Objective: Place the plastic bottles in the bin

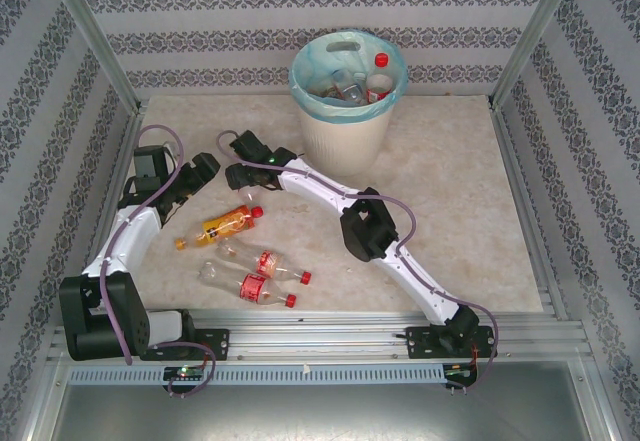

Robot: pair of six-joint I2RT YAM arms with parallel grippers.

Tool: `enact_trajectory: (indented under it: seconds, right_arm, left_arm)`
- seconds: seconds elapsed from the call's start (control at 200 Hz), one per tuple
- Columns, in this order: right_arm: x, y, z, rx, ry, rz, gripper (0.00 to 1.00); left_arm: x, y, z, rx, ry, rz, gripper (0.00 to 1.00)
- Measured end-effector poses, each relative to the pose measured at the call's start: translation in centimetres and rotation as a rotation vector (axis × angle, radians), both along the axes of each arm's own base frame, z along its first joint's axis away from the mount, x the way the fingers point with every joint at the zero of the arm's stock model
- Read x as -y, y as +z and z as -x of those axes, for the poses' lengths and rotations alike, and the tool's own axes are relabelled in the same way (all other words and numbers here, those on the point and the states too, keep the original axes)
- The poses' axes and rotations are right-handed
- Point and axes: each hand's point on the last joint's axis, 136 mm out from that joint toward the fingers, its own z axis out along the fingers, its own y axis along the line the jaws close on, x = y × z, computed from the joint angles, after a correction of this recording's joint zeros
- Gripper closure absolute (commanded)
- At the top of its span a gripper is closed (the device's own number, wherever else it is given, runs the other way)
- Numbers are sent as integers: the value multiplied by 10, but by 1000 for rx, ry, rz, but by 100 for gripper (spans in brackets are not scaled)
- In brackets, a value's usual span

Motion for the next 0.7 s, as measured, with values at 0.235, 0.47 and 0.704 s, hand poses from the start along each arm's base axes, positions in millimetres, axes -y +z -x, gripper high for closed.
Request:
enact_trajectory:
  seconds: [0.235, 0.47, 0.704]
  right_arm:
    - [-2, -4, -2, -18, 12, -17, 27]
    - [-3, -8, -3, -36, 17, -27, 40]
    - [3, -5, -6, -35, 25, -23, 48]
  left_arm:
    - [0, 2, -2, 10, 4, 4, 13]
    - [0, 2, -2, 12, 5, 4, 13]
    - [0, 2, -2, 13, 4, 4, 14]
